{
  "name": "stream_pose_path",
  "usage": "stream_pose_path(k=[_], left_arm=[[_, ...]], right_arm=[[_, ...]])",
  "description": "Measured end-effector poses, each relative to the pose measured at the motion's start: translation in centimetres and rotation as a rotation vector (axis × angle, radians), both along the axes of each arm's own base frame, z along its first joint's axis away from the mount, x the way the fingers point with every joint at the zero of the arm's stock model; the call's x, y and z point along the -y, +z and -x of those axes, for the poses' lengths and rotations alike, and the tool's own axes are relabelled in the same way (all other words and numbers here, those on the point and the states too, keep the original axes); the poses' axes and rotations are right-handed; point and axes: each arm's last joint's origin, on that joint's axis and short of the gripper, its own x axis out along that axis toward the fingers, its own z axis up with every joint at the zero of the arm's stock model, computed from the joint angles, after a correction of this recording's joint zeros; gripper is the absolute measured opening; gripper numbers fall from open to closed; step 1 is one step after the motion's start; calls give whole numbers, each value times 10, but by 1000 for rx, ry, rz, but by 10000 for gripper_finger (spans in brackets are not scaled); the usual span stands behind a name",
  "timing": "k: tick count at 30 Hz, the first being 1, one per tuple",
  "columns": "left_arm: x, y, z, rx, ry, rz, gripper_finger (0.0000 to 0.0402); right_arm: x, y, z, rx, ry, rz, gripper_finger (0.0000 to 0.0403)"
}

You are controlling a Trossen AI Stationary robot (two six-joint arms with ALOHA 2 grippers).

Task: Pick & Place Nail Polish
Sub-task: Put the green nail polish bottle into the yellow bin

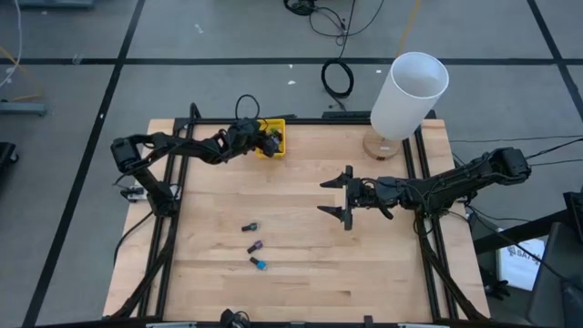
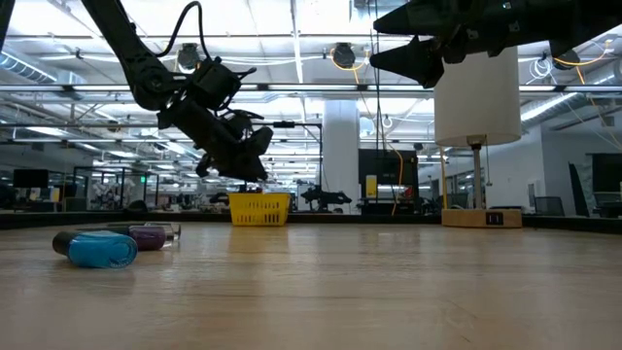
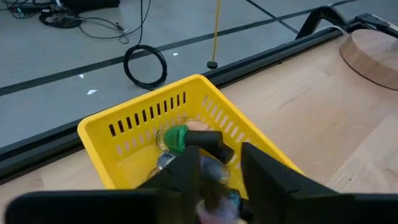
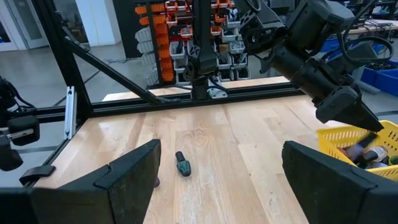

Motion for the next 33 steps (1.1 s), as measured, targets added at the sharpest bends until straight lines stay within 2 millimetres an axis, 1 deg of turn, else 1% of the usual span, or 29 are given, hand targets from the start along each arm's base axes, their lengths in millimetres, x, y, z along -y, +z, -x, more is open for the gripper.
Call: stream_pose_path(k=[6,7,9,11,13,16,18,22,25,27,29,33], left_arm=[[0,0,0,-12,1,-8,205],[0,0,0,-24,-25,-20,217],[3,4,0,-54,-141,-56,236],[11,15,-2,-59,-260,-103,248],[25,26,-2,-89,-339,-149,254],[52,43,1,-158,-443,-200,255],[74,55,5,-178,-494,-205,255],[122,71,17,-244,-575,-85,255],[156,81,24,-359,-608,21,255],[179,79,27,-461,-622,58,255],[201,73,27,-522,-657,72,255],[237,53,25,-613,-749,129,255]], right_arm=[[0,0,0,0,1,7,320],[0,0,0,0,1,7,320],[0,0,0,0,1,7,320],[0,0,0,0,1,7,320],[0,0,0,0,1,7,320],[0,0,0,-1,1,7,320],[0,0,0,-1,1,7,320],[0,0,0,-1,0,7,320],[1,0,0,0,-3,7,320],[1,0,0,0,-5,5,320],[1,0,0,0,-7,1,320],[1,0,0,2,-8,-14,320]])
